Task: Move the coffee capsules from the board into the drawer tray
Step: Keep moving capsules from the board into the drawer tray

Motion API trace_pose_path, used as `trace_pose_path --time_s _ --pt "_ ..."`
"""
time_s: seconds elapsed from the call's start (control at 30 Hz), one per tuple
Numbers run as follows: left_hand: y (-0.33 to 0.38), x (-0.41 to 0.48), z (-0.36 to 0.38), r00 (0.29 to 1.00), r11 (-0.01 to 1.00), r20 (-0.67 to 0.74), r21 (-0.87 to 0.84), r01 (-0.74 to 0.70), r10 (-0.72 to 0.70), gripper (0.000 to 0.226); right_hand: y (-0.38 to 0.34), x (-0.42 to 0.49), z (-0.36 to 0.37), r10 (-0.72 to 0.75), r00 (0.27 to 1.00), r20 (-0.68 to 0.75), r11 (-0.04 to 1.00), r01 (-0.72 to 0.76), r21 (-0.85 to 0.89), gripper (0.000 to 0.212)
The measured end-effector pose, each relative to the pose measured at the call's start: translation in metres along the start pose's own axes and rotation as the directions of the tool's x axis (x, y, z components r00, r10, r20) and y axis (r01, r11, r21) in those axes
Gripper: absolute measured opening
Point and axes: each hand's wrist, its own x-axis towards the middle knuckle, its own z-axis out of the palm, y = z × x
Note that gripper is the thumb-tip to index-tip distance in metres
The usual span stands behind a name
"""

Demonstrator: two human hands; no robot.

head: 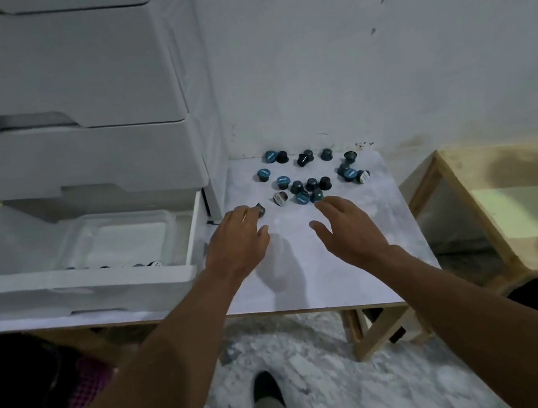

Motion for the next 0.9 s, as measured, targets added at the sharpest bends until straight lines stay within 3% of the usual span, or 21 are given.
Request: trace_pose_path --time_s 0.3,0.43,0.57,0.77,0.9 --pt "-0.025 0.06 0.051 0.99 0.994 0.135 0.099 0.038 -0.051 0.026 0.019 0.088 0.055 -0.091 0.991 0.1 0.994 0.084 0.076 0.046" --pt "-0.049 0.095 0.086 0.97 0.995 0.227 -0.006 0.097 -0.093 0.028 0.03 0.137 0.083 -0.096 0.981 0.168 0.992 0.08 0.101 0.04" --pt "-0.068 0.124 0.109 0.927 1.0 0.373 -0.009 0.028 -0.022 0.026 0.038 0.177 0.111 -0.097 0.957 0.272 0.994 0.079 0.079 0.033" --pt "-0.089 0.138 0.151 0.881 0.999 0.474 -0.038 0.034 -0.012 0.037 0.05 0.204 0.137 -0.118 0.922 0.368 0.992 0.091 0.09 0.043" --pt "-0.098 0.143 0.165 0.869 0.998 0.493 -0.043 0.055 -0.027 0.039 0.055 0.215 0.148 -0.144 0.898 0.416 0.989 0.119 0.084 0.034"
